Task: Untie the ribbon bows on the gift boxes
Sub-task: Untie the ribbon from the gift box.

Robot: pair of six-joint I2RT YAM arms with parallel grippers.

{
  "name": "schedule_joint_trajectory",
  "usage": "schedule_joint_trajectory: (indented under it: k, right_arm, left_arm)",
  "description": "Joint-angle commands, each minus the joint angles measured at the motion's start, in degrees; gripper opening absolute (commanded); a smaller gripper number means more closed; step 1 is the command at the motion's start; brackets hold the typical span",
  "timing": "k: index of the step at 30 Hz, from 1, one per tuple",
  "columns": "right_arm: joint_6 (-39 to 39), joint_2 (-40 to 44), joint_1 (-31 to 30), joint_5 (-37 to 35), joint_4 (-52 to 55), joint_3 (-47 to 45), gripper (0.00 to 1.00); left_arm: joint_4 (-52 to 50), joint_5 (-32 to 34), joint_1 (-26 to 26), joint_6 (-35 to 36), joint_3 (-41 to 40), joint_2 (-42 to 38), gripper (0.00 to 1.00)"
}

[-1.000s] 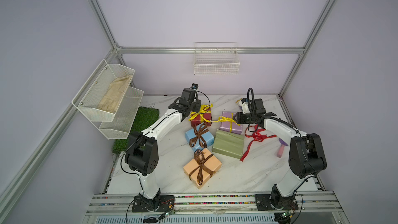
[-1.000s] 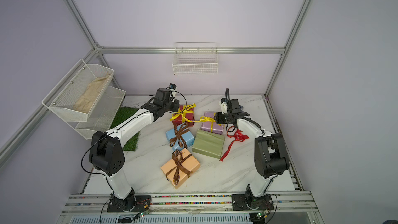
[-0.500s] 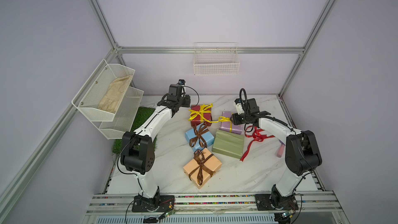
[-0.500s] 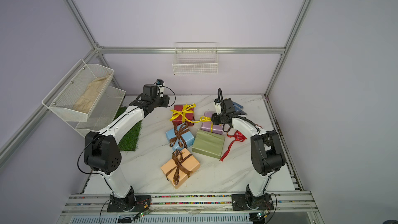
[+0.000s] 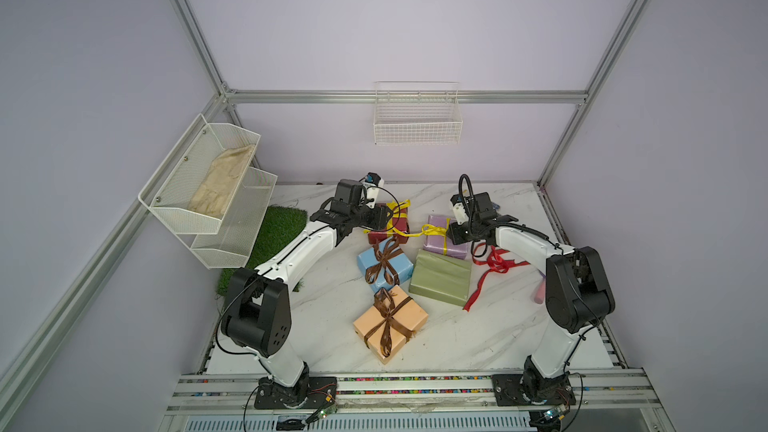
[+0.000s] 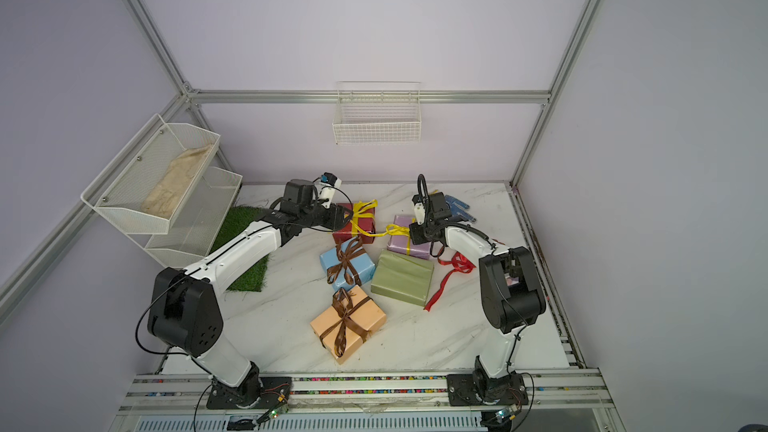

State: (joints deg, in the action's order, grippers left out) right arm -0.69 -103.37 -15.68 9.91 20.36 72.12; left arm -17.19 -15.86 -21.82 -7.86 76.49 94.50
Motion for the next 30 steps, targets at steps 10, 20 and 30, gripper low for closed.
schedule_joint_trajectory:
  k: [10, 20, 30]
  right_arm:
    - [1.4, 5.9, 0.0, -0.9, 0.7, 1.8, 0.00]
    - [1.0, 11.5, 0.7, -7.6, 3.0, 3.3, 0.00]
    - [1.4, 13.7, 5.2, -13.9, 5.5, 7.6, 0.00]
  left_arm:
    - [4.6, -0.2, -7.1, 1.6, -3.1, -0.7, 0.53]
    - [4.8, 0.1, -10.8, 1.3, -0.8, 3.6, 0.50]
    - [5.7, -0.1, -12.7, 0.7, 0.5, 6.4, 0.48]
